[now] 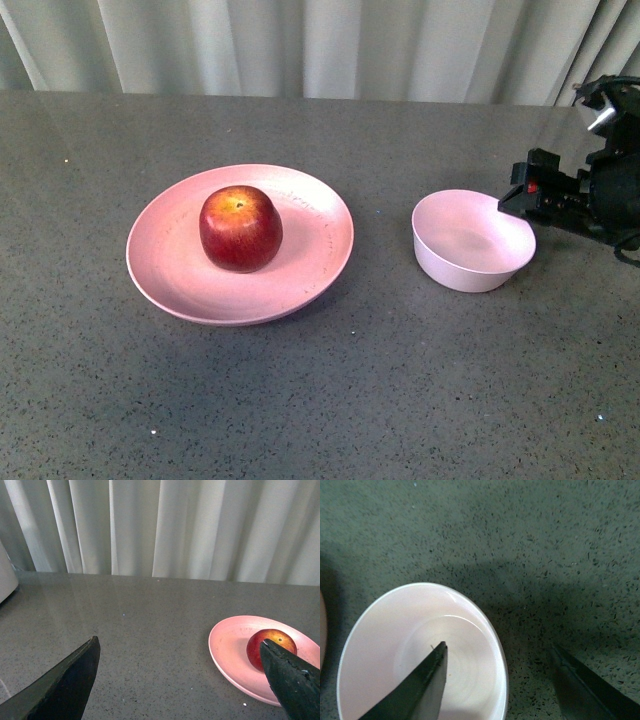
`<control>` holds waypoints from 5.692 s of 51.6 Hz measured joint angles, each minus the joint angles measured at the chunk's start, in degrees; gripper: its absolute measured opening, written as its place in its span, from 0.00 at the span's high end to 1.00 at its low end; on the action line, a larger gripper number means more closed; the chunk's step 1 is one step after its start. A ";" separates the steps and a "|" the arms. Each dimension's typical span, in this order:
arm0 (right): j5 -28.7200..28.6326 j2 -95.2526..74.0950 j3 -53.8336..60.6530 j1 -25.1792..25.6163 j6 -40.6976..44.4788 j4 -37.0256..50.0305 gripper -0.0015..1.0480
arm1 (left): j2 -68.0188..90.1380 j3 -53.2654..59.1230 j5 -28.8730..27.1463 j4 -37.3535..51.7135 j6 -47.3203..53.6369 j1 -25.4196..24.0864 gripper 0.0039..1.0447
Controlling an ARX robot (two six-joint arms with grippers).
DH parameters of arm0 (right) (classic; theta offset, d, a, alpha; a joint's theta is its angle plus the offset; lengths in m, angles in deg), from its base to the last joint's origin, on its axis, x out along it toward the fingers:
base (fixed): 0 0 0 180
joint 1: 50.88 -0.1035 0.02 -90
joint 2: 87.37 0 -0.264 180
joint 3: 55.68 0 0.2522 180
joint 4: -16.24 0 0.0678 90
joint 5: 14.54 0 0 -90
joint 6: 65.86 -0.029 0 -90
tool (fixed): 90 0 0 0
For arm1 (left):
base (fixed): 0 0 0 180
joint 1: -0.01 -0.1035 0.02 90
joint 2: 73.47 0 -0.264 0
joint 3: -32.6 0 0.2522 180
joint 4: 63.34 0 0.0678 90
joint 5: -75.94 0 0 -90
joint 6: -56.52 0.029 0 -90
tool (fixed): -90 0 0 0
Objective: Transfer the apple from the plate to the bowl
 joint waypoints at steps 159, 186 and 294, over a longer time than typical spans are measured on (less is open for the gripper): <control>11.28 112.24 53.94 3.72 12.66 -18.75 0.98 | 0.00 0.00 0.00 0.00 0.00 0.00 0.08; 11.28 112.45 53.94 3.65 12.68 -18.88 0.59 | 0.00 0.00 -0.02 0.00 0.00 0.00 0.08; 11.26 112.50 53.94 3.65 12.68 -18.91 0.09 | 111.08 -50.51 5.40 26.99 -5.35 18.49 0.08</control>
